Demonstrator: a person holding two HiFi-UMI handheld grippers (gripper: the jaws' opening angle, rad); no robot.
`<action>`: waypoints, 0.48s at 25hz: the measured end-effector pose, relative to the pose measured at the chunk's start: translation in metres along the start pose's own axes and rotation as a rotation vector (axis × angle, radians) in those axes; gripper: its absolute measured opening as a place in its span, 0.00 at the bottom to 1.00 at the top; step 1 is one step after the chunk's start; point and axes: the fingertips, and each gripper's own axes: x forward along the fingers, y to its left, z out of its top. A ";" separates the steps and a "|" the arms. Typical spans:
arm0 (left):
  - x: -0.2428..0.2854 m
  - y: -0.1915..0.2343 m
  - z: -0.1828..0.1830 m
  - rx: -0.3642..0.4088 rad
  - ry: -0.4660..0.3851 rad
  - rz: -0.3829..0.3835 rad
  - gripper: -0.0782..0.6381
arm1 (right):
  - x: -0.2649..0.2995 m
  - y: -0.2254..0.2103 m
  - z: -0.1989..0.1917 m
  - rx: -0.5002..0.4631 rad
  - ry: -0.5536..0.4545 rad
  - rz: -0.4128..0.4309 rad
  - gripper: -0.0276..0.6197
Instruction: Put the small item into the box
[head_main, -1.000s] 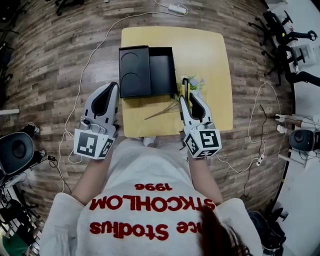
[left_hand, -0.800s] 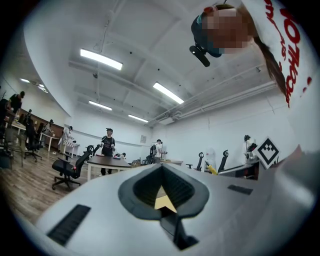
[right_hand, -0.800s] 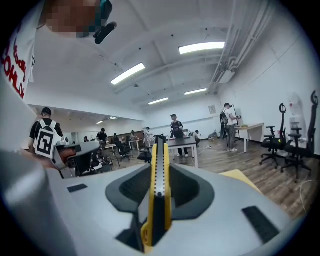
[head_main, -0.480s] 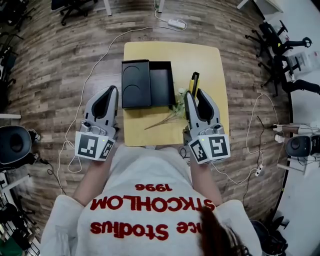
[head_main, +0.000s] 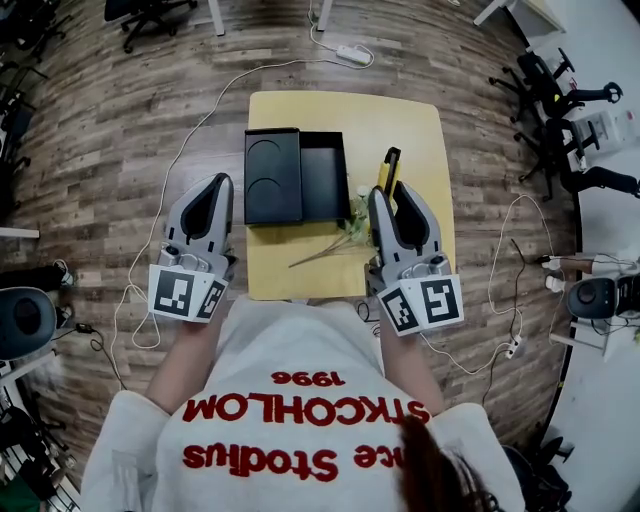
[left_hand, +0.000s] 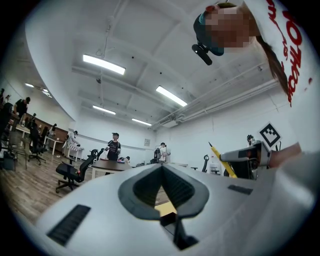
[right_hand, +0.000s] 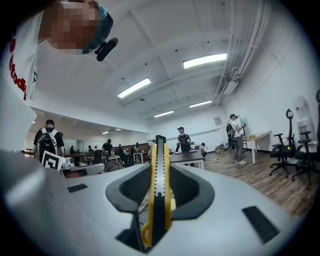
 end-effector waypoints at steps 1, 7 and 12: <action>0.001 0.002 -0.002 -0.003 0.004 0.001 0.12 | 0.002 0.000 -0.002 0.000 0.008 0.000 0.22; 0.007 0.010 -0.016 -0.020 0.027 0.013 0.12 | 0.021 -0.005 -0.026 0.051 0.086 0.018 0.22; 0.013 0.021 -0.033 -0.040 0.051 0.019 0.12 | 0.039 -0.010 -0.059 0.098 0.165 0.008 0.22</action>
